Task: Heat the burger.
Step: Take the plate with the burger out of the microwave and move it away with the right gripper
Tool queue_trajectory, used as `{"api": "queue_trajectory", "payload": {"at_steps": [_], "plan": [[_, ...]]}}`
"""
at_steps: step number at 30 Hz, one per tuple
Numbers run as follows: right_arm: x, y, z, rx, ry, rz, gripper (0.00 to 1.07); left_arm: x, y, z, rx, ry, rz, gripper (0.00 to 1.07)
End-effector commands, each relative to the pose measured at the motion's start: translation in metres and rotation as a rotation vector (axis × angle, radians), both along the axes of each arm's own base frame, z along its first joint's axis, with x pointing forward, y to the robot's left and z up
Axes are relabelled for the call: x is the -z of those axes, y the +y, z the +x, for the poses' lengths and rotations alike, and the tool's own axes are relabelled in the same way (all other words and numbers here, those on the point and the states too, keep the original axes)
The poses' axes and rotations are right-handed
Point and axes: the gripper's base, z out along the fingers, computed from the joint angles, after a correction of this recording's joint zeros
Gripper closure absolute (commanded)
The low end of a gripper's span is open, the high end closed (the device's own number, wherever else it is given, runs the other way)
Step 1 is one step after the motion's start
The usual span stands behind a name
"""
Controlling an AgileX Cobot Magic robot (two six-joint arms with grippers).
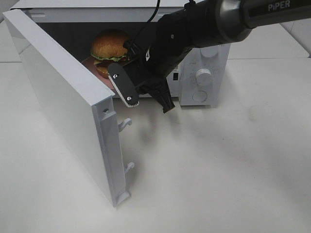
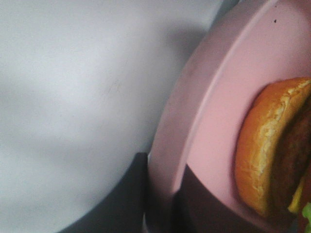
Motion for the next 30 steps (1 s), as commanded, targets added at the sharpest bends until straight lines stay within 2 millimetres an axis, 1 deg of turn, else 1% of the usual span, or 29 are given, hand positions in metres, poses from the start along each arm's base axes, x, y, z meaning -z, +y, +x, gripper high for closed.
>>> {"api": "queue_trajectory", "payload": {"at_steps": [1, 4, 16, 17, 21, 22, 24, 25, 26, 27, 29, 30], "plan": [[-0.023, 0.000, 0.001, -0.022, -0.079, 0.061, 1.07, -0.001, 0.000, 0.000, -0.006, -0.016, -0.001, 0.08], [-0.022, -0.003, -0.006, -0.069, -0.079, 0.038, 1.07, -0.001, 0.000, 0.000, -0.006, -0.016, -0.001, 0.08], [-0.025, -0.010, -0.019, -0.091, -0.060, 0.045, 1.07, -0.001, 0.000, 0.000, -0.006, -0.016, -0.001, 0.08], [-0.027, -0.015, -0.020, -0.080, -0.064, 0.057, 1.07, -0.001, 0.000, 0.000, -0.006, -0.016, -0.001, 0.08], [-0.028, -0.020, -0.025, -0.088, -0.067, 0.053, 1.07, -0.001, 0.000, 0.000, -0.006, -0.016, -0.001, 0.08], [-0.028, -0.027, -0.027, -0.076, -0.062, 0.049, 1.07, -0.001, 0.000, 0.000, -0.006, -0.016, -0.001, 0.08], [-0.028, -0.029, -0.029, -0.075, -0.061, 0.049, 1.07, -0.001, 0.000, 0.000, -0.006, -0.016, -0.001, 0.08], [-0.027, -0.032, -0.034, -0.078, -0.062, 0.045, 1.07, -0.001, 0.000, 0.000, -0.006, -0.016, -0.001, 0.08], [-0.027, -0.032, -0.034, -0.078, -0.062, 0.045, 1.07, -0.001, 0.000, 0.000, -0.006, -0.016, -0.001, 0.08], [-0.027, -0.037, -0.040, -0.089, -0.070, 0.038, 1.07, -0.001, 0.000, 0.000, -0.006, -0.016, -0.001, 0.08], [-0.027, -0.038, -0.043, -0.093, -0.075, 0.037, 1.07, -0.001, 0.000, 0.000, -0.006, -0.016, -0.001, 0.08], [-0.027, -0.043, -0.049, -0.094, -0.083, 0.037, 1.07, -0.001, 0.000, 0.000, -0.006, -0.016, -0.001, 0.08]]}}
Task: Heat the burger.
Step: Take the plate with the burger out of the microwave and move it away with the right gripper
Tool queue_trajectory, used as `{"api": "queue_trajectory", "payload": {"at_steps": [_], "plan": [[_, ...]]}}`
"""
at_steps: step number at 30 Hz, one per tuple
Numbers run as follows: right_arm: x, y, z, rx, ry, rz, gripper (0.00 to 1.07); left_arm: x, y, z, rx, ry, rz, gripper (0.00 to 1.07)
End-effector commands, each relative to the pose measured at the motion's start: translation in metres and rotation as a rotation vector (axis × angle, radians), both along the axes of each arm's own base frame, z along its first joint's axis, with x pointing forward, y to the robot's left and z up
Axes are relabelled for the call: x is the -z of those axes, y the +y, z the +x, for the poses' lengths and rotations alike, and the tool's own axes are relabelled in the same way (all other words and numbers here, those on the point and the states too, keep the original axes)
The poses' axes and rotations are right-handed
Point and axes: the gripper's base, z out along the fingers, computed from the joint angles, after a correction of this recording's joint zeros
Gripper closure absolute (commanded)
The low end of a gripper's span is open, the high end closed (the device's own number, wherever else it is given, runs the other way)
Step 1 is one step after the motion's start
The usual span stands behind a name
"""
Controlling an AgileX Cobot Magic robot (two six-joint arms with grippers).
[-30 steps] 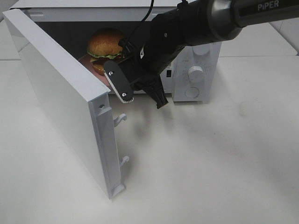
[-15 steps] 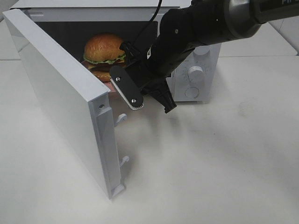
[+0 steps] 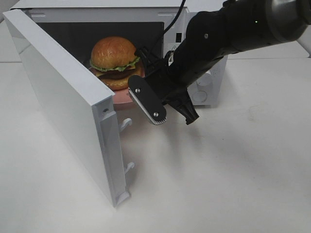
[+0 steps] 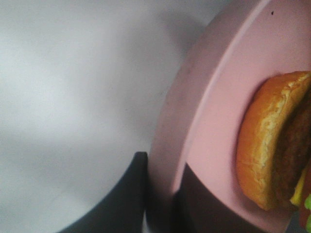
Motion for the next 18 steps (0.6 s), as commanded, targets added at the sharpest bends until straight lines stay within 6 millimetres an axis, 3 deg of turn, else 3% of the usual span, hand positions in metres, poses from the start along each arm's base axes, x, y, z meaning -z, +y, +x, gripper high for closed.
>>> {"api": "queue_trajectory", "payload": {"at_steps": [1, 18], "plan": [[-0.016, -0.010, -0.007, 0.018, -0.091, 0.060, 1.07, -0.001, 0.000, 0.000, -0.006, -0.016, -0.001, 0.08], [-0.024, -0.037, -0.045, 0.027, -0.108, 0.072, 1.07, -0.001, 0.000, 0.000, -0.006, -0.016, -0.001, 0.08]]}}
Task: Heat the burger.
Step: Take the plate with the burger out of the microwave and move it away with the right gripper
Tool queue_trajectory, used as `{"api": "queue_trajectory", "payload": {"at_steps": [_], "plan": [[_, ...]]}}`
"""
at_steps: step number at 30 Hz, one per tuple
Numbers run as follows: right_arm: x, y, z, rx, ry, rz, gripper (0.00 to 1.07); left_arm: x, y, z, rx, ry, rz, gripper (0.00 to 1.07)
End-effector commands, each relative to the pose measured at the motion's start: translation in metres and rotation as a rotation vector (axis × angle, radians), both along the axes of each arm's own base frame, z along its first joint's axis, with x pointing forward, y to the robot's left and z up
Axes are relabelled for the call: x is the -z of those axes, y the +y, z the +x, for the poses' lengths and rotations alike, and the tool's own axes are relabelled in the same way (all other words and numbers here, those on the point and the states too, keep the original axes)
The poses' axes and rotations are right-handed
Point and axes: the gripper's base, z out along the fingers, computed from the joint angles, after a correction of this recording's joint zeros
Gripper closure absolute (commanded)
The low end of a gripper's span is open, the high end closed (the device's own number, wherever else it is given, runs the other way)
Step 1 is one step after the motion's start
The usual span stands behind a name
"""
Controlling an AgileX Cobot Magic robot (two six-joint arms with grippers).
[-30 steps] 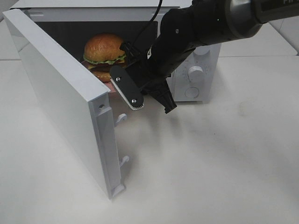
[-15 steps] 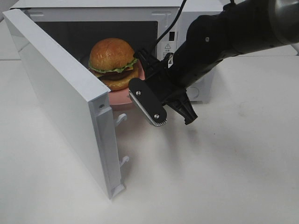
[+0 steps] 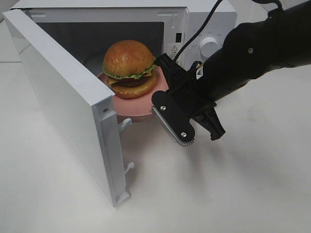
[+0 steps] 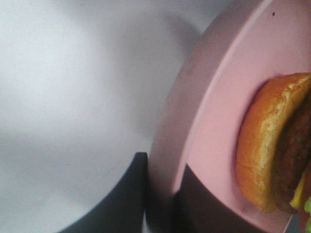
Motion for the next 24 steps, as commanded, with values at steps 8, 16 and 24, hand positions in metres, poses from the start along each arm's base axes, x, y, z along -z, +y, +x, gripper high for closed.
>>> {"api": "queue_trajectory", "payload": {"at_steps": [8, 16, 24], "plan": [[-0.017, -0.018, -0.020, 0.031, -0.091, 0.074, 1.07, -0.001, 0.000, 0.000, -0.006, -0.016, -0.001, 0.08], [-0.019, -0.032, -0.040, 0.052, -0.085, 0.089, 1.07, -0.001, 0.000, 0.000, -0.006, -0.016, -0.001, 0.08], [-0.022, -0.045, -0.059, 0.079, -0.079, 0.110, 1.07, -0.001, 0.000, 0.000, -0.006, -0.016, -0.001, 0.08]]}}
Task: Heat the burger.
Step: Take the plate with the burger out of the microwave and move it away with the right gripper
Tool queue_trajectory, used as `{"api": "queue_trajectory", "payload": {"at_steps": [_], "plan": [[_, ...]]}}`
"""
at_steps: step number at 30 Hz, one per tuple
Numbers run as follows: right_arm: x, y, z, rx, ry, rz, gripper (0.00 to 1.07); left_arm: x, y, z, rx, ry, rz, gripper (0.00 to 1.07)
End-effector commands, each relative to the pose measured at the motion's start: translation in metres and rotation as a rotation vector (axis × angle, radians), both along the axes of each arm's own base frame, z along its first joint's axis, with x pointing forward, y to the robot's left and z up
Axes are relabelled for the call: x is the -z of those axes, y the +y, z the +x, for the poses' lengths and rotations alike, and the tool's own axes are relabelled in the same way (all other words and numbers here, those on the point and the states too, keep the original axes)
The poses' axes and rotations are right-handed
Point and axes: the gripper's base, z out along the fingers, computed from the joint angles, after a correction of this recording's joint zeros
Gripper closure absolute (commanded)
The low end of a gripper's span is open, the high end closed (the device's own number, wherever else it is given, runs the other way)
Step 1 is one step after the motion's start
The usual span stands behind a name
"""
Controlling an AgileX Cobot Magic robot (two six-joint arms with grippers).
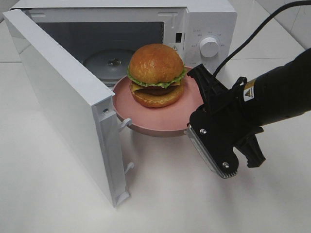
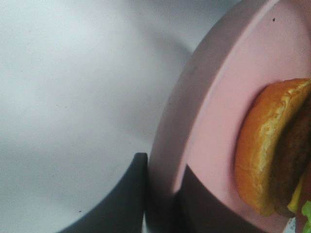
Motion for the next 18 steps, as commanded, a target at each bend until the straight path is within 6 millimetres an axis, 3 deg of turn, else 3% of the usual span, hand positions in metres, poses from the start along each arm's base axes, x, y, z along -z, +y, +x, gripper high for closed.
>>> {"api": "queue_trajectory", "payload": {"at_steps": [1, 18], "plan": [[-0.013, -0.003, -0.001, 0.025, -0.072, 0.063, 1.07, -0.001, 0.000, 0.000, -0.006, -0.016, -0.001, 0.08], [-0.021, -0.024, -0.032, 0.052, -0.064, 0.087, 1.06, -0.001, 0.000, 0.000, -0.006, -0.016, -0.001, 0.08]]}}
